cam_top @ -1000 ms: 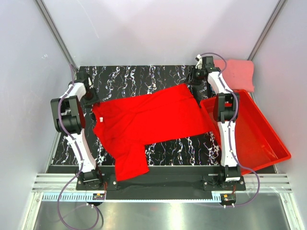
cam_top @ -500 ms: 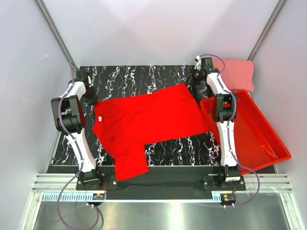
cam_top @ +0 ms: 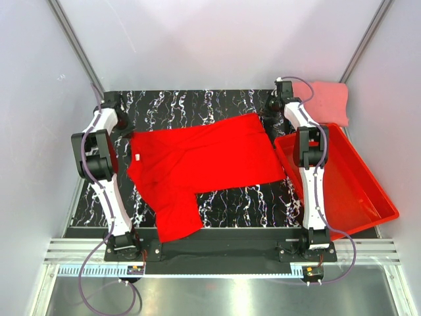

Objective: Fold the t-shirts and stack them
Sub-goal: Fold the tshirt

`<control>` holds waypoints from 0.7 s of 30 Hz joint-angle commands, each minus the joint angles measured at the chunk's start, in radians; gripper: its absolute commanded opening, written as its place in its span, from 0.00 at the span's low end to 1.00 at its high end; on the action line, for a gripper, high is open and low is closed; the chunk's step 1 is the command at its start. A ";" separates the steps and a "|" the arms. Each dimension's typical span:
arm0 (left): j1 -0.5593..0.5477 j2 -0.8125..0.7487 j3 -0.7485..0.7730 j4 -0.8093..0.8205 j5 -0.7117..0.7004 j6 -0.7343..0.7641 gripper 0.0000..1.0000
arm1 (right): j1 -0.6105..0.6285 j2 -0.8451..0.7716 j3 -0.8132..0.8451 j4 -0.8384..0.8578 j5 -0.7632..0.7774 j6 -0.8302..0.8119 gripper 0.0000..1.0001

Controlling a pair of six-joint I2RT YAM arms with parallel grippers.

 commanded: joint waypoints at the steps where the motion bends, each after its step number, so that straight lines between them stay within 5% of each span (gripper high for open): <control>1: 0.007 0.011 0.069 0.053 -0.045 -0.080 0.00 | -0.014 -0.074 -0.059 0.059 0.145 0.046 0.00; 8: 0.017 0.123 0.230 -0.020 -0.059 -0.100 0.00 | -0.014 -0.039 -0.021 0.080 0.133 0.073 0.00; 11: 0.017 0.126 0.233 0.024 0.054 -0.077 0.00 | -0.014 -0.024 0.002 0.137 0.030 0.073 0.00; 13: 0.018 0.123 0.247 0.043 0.122 -0.059 0.25 | -0.014 0.002 0.067 0.098 -0.025 0.063 0.04; 15: 0.018 0.116 0.267 0.023 0.133 -0.053 0.45 | -0.014 0.044 0.193 0.015 0.000 0.043 0.21; 16: 0.017 0.110 0.283 0.014 0.138 -0.045 0.49 | -0.012 0.047 0.221 -0.060 0.019 0.037 0.34; 21: 0.003 0.021 0.274 -0.060 0.098 -0.028 0.61 | -0.012 -0.068 0.162 -0.166 0.165 0.026 0.41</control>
